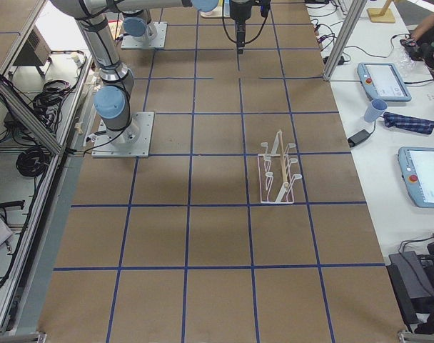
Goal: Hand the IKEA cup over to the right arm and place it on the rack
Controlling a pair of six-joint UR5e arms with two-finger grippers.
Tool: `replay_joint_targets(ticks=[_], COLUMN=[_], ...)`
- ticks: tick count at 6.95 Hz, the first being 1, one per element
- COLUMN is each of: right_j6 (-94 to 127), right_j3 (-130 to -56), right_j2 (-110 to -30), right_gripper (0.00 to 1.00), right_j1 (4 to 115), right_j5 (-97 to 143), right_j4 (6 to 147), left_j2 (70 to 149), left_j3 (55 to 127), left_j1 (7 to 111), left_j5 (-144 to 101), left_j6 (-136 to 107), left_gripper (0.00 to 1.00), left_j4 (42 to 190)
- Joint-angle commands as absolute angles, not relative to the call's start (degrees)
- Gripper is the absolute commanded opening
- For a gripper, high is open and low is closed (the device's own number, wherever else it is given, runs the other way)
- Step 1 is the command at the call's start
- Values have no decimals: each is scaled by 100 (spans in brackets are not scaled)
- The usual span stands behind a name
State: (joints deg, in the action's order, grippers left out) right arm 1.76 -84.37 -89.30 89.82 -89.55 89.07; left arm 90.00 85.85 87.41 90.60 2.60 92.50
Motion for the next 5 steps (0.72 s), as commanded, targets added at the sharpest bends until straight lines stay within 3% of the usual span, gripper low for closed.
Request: replay_joint_targets(ticks=[1,5], right_j6=[176,167], right_j3=[-8437,-8446], right_j2=[-8930,-8930], right_gripper=[100,100], right_j1=[8982,8982], right_j5=[-8956,-8947], right_j4=[8912,8912], left_j2=[8991,8833], left_j3=[8578,8684], left_j1=[8719,7686], left_j5=[9070,9096], left_j6=[272,1560], left_gripper=[100,100], left_j4=[9255,9474])
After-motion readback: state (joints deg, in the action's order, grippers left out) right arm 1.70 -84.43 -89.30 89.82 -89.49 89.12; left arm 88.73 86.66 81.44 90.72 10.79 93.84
